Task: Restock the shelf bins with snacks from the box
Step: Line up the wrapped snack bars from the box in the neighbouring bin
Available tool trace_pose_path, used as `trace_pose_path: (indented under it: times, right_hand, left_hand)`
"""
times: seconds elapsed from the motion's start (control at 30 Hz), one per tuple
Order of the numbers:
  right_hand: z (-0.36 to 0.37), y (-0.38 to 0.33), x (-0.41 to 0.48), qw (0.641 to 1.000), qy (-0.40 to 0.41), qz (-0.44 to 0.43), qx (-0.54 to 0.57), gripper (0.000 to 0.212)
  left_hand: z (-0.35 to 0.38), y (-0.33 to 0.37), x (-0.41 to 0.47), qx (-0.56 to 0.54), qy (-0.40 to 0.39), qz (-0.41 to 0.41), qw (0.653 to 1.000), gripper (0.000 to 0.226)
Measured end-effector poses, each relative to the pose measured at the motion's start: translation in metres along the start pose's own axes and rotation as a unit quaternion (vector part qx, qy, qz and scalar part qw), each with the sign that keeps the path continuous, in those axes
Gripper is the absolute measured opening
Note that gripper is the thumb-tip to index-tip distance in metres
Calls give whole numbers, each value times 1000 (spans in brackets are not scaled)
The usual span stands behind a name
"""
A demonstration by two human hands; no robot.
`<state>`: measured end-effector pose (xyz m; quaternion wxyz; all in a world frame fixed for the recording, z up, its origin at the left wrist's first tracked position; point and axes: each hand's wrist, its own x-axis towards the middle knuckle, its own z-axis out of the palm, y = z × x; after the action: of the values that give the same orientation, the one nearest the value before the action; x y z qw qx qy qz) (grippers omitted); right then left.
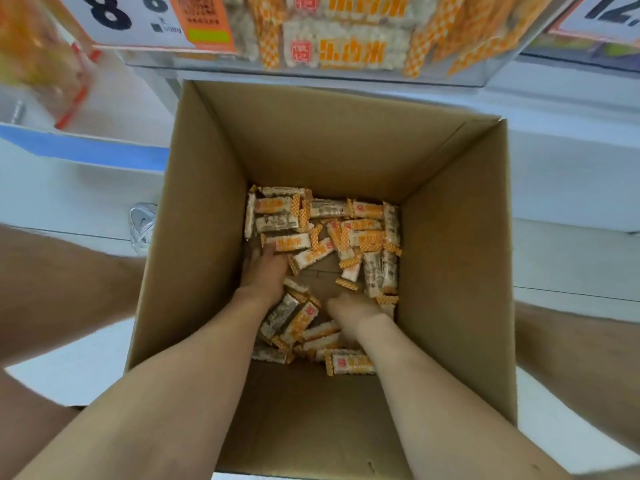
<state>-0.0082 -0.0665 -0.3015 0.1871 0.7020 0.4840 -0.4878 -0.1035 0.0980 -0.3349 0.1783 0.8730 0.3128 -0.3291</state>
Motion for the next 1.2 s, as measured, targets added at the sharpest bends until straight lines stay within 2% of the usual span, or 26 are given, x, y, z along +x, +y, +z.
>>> trace_pose_path:
  times: [0.07,0.13,0.23,0.33,0.43,0.53,0.6,0.67,0.7,0.77,0.83,1.0,1.1,1.2]
  right_hand:
    - [-1,3,-3,999,-7,3,33,33]
    - [-3,12,-5,993,1,29,113,27]
    - [-18,26,-16,973,24,73,217,28]
    - [-32,35,-31,946,70,100,301,39]
    - [-47,33,-55,892,175,102,404,37]
    - [-66,23,-83,815,297,107,485,25]
    - [-75,20,-98,754,383,117,521,21]
    - [-81,16,-114,709,452,105,531,28]
    - [-83,14,-123,704,475,88,521,33]
    - [-86,7,-140,720,494,37,486,39]
    - [-90,-4,-156,738,497,-17,456,42]
    - [-97,-42,-195,732,537,-61,415,39]
    - [-103,-60,-220,712,581,-94,384,39]
    - [-118,-63,-251,667,660,-88,336,40]
  left_hand:
    - [3,1,-1,7,6,1,1000,35]
    - [2,3,-3,-18,3,4,1000,32]
    - [-2,1,-4,-147,-14,10,989,40]
    - [-15,-3,-9,-239,-7,-7,971,38]
    - [-39,0,-23,-287,-14,-12,958,38]
    - [-72,6,-42,-349,-15,0,937,36]
    - [-95,11,-58,-433,-29,5,901,37]
    - [-120,17,-77,-531,-46,24,846,34]
    - [-133,22,-88,-572,-51,44,817,32]
    - [-156,33,-112,-642,-56,83,760,27]
    - [-173,46,-137,-672,-32,101,733,29]
    - [-188,57,-180,-662,45,127,737,22]
    - [-204,60,-203,-620,97,150,764,16]
    - [-231,62,-229,-509,195,211,811,20]
